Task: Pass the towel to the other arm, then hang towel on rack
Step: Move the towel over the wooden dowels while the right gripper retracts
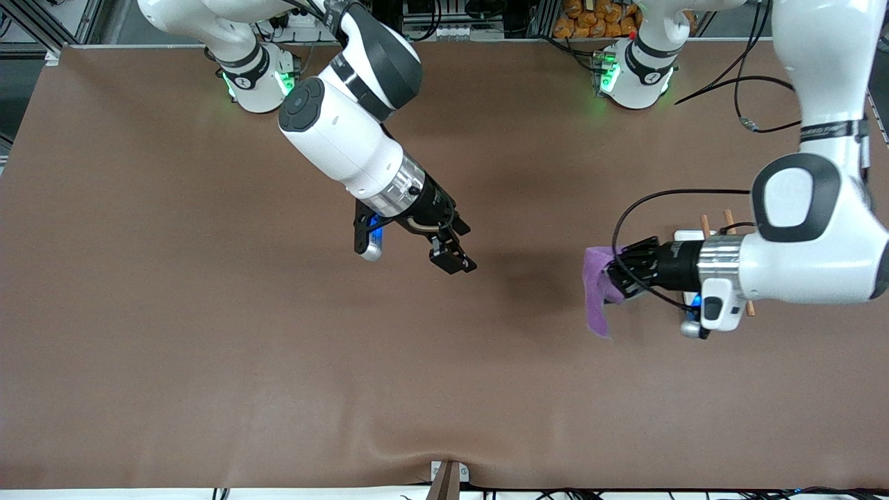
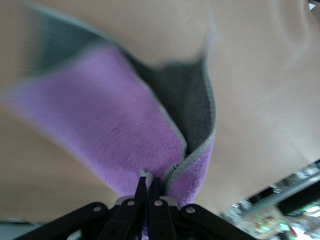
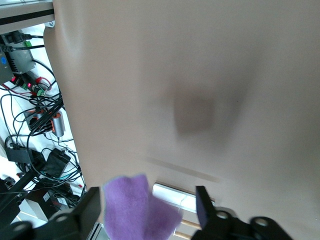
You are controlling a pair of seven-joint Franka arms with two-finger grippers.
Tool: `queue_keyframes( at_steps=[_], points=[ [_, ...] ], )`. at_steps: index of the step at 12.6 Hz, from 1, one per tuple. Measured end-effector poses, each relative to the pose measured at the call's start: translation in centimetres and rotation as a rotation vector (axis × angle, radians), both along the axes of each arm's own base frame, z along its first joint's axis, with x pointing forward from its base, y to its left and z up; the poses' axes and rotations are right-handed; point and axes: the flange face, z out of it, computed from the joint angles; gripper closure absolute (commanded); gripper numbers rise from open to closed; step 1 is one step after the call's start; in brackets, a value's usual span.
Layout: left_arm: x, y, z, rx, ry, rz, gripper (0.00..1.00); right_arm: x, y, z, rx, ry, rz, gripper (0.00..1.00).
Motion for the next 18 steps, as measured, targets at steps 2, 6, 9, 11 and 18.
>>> queue_keyframes(
  at_steps=[2,6,9,11,18],
  points=[
    [-1.1,0.9,1.1,0.12,-0.068,-0.148,1.0,0.1,-0.2,0.0,-0.008,0.008,0.002,0.0],
    [-2.2,2.3,1.7,0.227,-0.119,-0.361,1.0,1.0,-2.4,0.8,-0.044,0.05,0.015,0.0],
    [-2.6,3.5,2.5,0.313,-0.182,-0.53,1.0,1.4,-5.9,1.8,-0.114,0.088,0.139,0.0],
    [-2.9,4.2,2.9,0.335,-0.214,-0.634,1.0,1.9,-9.4,2.7,-0.154,0.109,0.239,0.0],
    [-3.6,6.9,-0.8,0.408,-0.15,-0.777,1.0,3.9,-21.1,4.4,-0.204,0.113,0.491,0.0]
  ],
)
